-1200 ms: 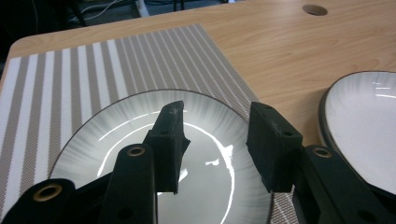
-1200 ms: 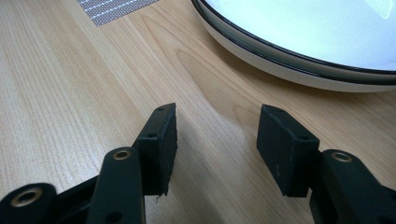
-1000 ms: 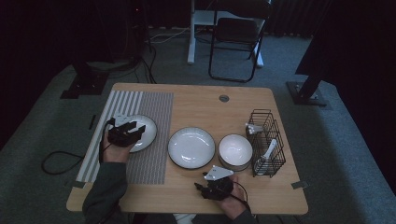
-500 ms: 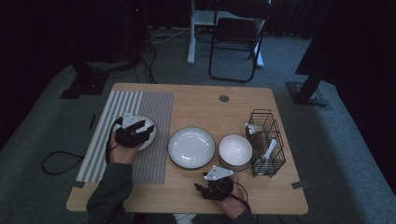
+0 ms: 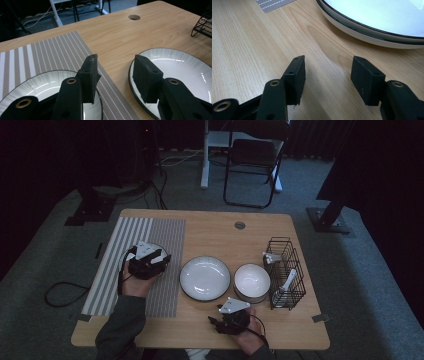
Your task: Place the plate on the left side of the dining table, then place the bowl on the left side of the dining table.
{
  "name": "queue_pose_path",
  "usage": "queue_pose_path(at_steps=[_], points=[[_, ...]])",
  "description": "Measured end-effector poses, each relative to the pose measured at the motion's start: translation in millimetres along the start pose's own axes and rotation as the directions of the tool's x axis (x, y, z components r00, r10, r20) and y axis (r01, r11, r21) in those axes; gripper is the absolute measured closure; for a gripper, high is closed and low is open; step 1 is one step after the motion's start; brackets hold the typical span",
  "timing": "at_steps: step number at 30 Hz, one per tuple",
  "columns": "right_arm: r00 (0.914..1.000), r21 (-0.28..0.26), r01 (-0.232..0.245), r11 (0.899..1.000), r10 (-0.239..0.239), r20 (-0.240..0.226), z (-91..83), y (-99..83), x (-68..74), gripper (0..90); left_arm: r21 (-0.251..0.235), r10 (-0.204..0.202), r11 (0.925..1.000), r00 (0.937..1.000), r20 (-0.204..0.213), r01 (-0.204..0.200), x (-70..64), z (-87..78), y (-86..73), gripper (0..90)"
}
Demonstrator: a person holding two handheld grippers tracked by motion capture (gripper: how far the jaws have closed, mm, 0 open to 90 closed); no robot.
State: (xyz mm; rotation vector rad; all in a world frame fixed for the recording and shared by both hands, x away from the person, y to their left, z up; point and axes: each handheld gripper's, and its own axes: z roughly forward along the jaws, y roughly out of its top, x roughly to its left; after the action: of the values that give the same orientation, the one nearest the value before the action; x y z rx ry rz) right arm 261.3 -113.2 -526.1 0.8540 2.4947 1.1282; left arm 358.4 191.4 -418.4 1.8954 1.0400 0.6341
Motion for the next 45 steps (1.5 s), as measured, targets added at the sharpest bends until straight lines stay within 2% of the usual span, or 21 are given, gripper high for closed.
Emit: queue_pose_path(at_steps=[7, 33, 45], points=[[1.0, 0.0, 0.0, 1.0, 0.0, -0.002, -0.2, -0.2, -0.2, 44.5, 0.002, 0.013, 0.9999, 0.9997, 0.02, -0.013, -5.7, 2.4, 1.4, 56.2], [0.9997, 0.001, 0.012, 1.0, -0.012, -0.02, -1.4, -1.4, -1.3, 42.3, 0.015, 0.021, 0.9996, 0.9955, 0.092, -0.022, -24.4, 13.9, 1.0, 55.4], [0.9995, 0.003, 0.019, 1.0, -0.019, -0.025, -2.2, -2.1, -1.6, 42.1, 0.022, 0.024, 0.9994, 0.9898, 0.14, -0.027, -35.5, 20.5, 1.2, 55.0]])
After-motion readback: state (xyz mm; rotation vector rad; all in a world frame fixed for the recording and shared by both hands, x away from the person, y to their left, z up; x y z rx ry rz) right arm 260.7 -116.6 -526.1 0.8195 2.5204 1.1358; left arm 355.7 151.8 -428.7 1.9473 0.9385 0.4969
